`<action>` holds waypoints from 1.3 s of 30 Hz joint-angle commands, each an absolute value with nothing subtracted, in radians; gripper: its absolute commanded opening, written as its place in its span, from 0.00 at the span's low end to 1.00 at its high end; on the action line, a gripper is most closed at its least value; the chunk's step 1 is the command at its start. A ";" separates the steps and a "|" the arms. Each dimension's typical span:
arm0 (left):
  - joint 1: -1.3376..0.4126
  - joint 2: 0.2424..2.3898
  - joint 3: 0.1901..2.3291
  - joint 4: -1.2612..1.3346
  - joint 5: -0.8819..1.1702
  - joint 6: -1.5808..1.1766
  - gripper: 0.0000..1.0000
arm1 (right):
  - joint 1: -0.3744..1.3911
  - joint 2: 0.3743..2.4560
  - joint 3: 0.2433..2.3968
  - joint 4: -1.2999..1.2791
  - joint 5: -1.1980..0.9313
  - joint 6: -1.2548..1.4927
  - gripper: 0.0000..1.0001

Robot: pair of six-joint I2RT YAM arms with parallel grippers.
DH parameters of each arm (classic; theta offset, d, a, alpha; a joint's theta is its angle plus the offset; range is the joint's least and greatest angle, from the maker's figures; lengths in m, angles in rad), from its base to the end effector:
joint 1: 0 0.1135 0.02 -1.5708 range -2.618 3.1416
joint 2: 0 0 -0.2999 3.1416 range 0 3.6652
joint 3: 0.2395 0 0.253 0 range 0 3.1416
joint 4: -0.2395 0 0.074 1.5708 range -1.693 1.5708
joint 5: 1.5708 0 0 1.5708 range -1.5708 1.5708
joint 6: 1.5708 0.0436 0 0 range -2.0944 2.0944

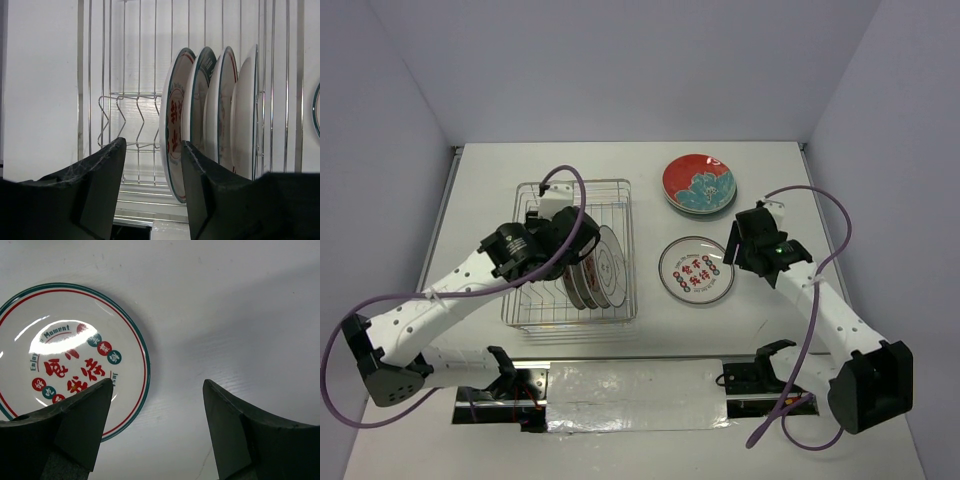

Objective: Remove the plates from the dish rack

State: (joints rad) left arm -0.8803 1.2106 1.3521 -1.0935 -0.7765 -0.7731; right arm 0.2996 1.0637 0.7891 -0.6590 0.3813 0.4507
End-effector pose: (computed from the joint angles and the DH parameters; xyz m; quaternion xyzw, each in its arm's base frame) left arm 0.1574 -0.1425 0.4026 -0.0679 0.8865 0.0369 0.4562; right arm 0.1914 0.0421 0.2748 0.1296 0.9253 -0.0548 0.3521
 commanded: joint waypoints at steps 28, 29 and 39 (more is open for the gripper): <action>-0.844 1.252 1.340 -1.122 -0.851 -0.845 0.00 | 0.345 0.948 0.942 -0.770 0.394 0.422 0.80; -0.844 1.246 1.371 -1.141 -0.867 -0.842 0.00 | 0.342 0.948 0.948 -0.772 0.391 0.422 0.80; -0.811 1.367 1.857 -1.371 -1.149 -0.690 0.00 | 0.344 0.946 1.017 -0.801 0.383 0.405 0.87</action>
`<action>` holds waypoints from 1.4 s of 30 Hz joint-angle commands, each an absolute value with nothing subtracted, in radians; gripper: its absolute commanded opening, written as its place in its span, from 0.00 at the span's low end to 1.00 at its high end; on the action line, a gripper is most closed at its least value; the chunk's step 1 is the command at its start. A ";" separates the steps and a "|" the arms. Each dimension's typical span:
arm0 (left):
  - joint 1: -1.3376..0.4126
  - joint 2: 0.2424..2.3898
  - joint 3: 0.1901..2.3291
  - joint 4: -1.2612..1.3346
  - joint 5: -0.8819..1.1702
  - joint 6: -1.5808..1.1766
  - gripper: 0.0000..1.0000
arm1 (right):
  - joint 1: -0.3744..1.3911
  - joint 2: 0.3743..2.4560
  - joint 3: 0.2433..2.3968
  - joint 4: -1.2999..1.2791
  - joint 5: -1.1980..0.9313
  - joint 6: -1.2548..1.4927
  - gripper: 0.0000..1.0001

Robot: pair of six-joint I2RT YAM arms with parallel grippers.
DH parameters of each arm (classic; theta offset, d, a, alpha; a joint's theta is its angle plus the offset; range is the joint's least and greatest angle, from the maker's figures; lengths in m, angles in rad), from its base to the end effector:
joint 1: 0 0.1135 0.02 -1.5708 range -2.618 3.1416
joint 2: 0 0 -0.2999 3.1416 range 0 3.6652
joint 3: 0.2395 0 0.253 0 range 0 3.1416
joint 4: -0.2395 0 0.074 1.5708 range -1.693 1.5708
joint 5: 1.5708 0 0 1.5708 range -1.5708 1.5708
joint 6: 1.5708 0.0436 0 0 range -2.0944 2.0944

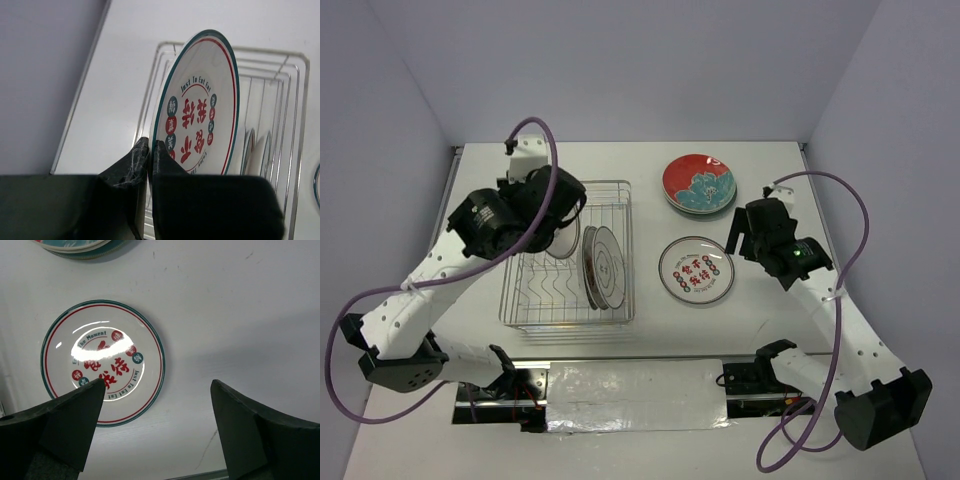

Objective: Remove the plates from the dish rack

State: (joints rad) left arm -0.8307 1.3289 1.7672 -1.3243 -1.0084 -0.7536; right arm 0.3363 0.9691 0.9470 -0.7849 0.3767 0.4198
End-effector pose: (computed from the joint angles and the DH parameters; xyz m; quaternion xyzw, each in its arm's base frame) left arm 0.1667 -0.1278 0.4880 -0.1303 0.8304 0.1103 0.5304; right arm 0.1719 0.0431 0.3326 0.1078 0.9078 -0.0264 0.4044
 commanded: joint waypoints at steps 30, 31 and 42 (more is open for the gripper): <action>-0.781 0.841 1.115 0.072 -0.129 -0.804 0.00 | 0.342 0.761 0.839 0.180 -0.565 0.733 0.94; -0.781 0.841 1.112 0.075 -0.126 -0.804 0.00 | 0.342 0.749 0.833 0.170 -0.495 0.741 0.93; -0.778 0.831 1.097 -0.086 -0.219 -0.819 0.00 | 0.344 0.637 0.898 0.045 -0.263 0.726 0.96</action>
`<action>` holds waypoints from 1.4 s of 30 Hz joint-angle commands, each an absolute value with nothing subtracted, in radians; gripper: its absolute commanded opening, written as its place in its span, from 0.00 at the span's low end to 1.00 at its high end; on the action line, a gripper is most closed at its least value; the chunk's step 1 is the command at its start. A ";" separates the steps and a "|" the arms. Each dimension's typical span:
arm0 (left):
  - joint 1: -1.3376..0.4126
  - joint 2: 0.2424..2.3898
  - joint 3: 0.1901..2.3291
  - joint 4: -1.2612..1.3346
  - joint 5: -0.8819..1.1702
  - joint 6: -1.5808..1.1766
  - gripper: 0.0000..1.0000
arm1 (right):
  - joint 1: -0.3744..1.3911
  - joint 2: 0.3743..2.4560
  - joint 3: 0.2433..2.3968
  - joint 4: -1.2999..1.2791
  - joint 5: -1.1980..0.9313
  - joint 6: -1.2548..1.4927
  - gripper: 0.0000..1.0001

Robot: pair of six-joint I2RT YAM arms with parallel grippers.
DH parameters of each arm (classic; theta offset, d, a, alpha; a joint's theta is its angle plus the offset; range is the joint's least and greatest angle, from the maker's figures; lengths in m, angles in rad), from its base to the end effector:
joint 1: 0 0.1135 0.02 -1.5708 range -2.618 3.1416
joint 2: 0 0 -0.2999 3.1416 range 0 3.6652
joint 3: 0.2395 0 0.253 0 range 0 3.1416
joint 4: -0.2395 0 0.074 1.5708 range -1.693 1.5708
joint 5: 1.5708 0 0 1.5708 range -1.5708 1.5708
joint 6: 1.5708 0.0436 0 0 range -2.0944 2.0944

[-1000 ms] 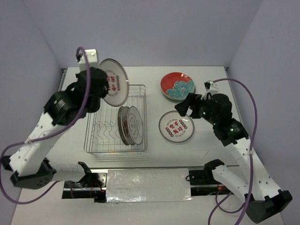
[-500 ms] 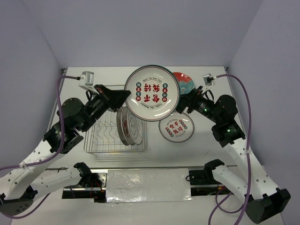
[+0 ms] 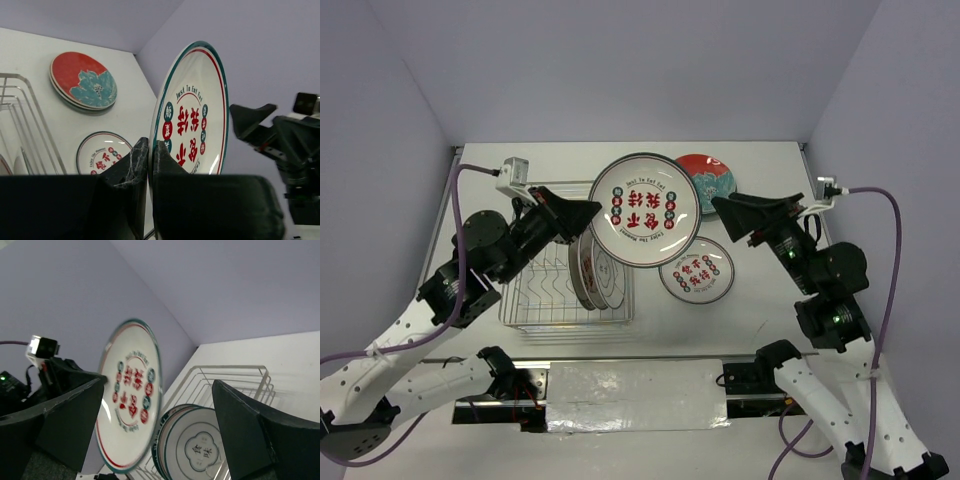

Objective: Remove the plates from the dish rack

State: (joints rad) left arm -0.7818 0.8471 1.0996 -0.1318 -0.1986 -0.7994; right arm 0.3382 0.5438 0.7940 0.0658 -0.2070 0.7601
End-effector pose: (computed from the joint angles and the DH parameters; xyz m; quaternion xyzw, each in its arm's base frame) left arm 0.1198 -0.1068 0.4718 -0.0800 0.6592 -0.4831 0.5706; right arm 0.0890 0.0408 0.4239 0.0405 0.5885 0.4720 0.6552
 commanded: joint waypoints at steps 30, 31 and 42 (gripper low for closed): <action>-0.775 1.100 1.465 -0.685 -0.517 -0.657 0.99 | 0.157 0.847 0.839 -0.379 -0.205 0.574 0.00; -0.773 1.091 1.457 -0.712 -0.514 -0.635 1.00 | 0.115 0.860 0.824 -0.376 -0.213 0.562 0.00; -0.775 0.976 1.367 -0.818 -0.450 -0.546 0.99 | 0.020 1.124 0.681 -0.246 -0.379 0.439 0.00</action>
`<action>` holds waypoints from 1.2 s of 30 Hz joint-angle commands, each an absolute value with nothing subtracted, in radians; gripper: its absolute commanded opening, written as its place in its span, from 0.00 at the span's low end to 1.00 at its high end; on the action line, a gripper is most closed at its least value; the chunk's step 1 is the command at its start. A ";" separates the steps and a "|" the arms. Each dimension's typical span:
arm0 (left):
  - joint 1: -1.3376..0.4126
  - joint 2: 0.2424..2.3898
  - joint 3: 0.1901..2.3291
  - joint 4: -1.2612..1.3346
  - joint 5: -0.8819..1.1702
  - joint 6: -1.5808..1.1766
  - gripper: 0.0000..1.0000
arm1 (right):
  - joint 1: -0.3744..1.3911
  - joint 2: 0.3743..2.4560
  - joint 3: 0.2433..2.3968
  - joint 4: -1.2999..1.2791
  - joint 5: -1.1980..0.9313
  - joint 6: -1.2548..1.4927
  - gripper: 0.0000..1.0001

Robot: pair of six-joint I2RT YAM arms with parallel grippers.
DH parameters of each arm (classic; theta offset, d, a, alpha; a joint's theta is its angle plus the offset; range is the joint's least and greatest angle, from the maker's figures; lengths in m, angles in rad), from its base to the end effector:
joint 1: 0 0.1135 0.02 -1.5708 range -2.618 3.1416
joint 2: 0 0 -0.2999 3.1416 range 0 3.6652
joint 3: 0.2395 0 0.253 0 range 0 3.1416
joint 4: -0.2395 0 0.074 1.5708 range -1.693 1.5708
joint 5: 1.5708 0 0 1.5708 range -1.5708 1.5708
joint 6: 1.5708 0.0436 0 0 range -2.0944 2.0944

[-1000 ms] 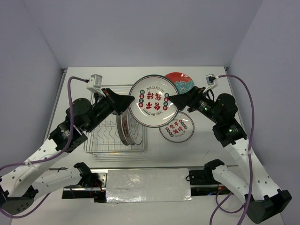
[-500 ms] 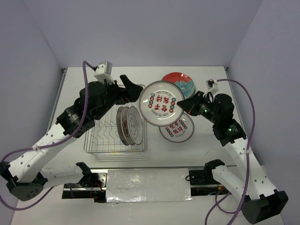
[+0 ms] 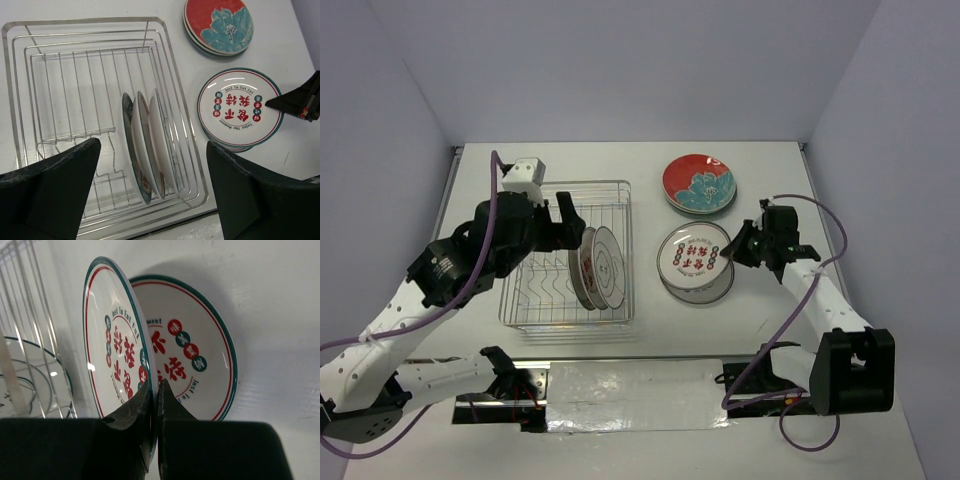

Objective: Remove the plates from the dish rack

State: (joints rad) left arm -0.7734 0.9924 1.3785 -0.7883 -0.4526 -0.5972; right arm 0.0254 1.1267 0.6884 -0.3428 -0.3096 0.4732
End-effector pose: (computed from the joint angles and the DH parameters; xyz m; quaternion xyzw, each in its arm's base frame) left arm 0.1316 -0.1018 0.4685 -0.0518 0.8206 -0.1953 0.5346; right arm 0.2208 0.0189 0.2530 0.1447 0.9024 0.2317 0.3332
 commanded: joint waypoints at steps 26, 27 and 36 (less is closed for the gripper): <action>-0.859 1.055 1.282 -1.020 -0.600 -0.716 0.92 | 0.264 1.154 0.839 -0.615 0.189 0.364 0.80; -0.868 1.058 1.284 -1.025 -0.612 -0.724 0.92 | 0.262 1.149 0.831 -0.589 0.158 0.362 0.80; -0.888 1.098 1.241 -1.025 -0.658 -0.765 0.74 | 0.265 0.925 0.839 -0.618 0.153 0.400 0.81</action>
State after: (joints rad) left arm -0.8825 1.0836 1.2533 -1.0260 -0.6128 -0.7353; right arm 0.2596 1.0187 0.8101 -0.6094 0.1570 0.3916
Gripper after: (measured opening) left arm 0.748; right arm 0.804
